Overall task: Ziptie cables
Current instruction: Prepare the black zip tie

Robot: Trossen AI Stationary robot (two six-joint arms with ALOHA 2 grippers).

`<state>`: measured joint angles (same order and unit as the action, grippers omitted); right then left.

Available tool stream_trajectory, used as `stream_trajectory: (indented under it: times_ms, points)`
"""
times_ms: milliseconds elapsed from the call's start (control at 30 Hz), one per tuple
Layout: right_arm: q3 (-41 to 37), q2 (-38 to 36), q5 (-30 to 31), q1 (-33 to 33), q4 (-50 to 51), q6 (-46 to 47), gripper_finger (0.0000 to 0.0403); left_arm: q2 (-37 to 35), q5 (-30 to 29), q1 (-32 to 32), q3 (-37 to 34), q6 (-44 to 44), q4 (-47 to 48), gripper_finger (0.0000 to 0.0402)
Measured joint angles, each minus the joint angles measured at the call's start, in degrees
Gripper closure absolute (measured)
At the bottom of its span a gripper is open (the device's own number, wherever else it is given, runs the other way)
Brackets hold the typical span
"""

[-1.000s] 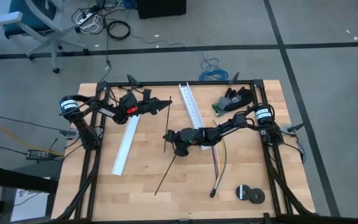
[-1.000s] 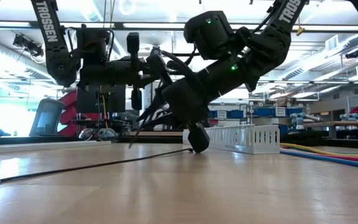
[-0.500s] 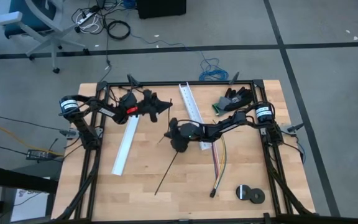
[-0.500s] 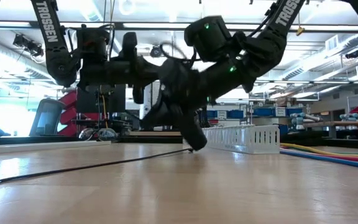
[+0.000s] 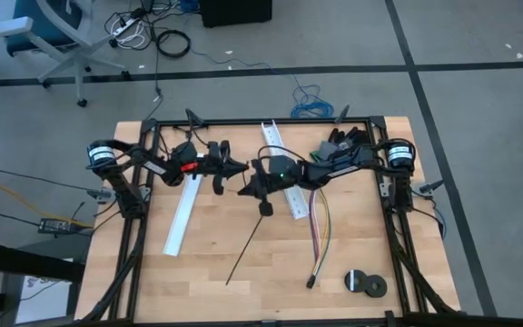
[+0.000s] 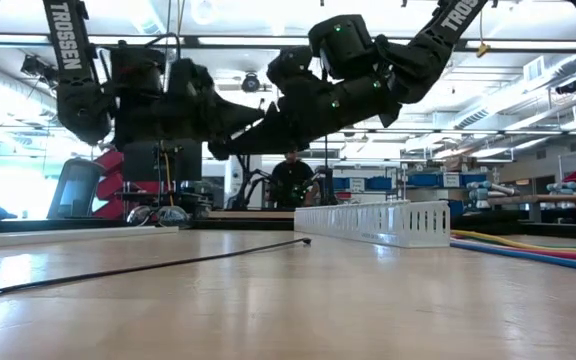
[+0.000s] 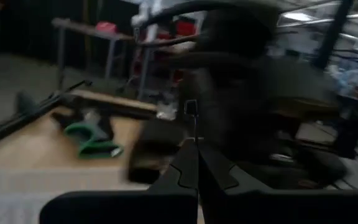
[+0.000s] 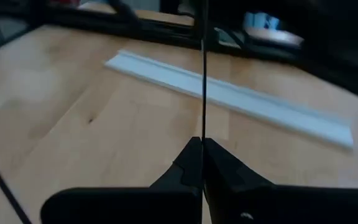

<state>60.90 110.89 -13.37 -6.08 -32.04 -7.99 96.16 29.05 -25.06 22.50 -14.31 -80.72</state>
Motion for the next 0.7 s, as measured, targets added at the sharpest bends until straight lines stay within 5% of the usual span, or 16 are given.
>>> stream_trajectory:
  times_ms: [233, 700]
  points:
    - [-1.1, 0.0, -3.8, -1.2, -1.8, 14.6, 0.0403, 0.0, -3.8, 1.0, -5.2, 5.0, -9.1, 0.0401]
    - [-1.2, 0.0, -7.8, -2.3, -5.3, 32.2, 0.0403, 0.0, -12.1, 5.2, -6.7, 22.3, -9.2, 0.0401]
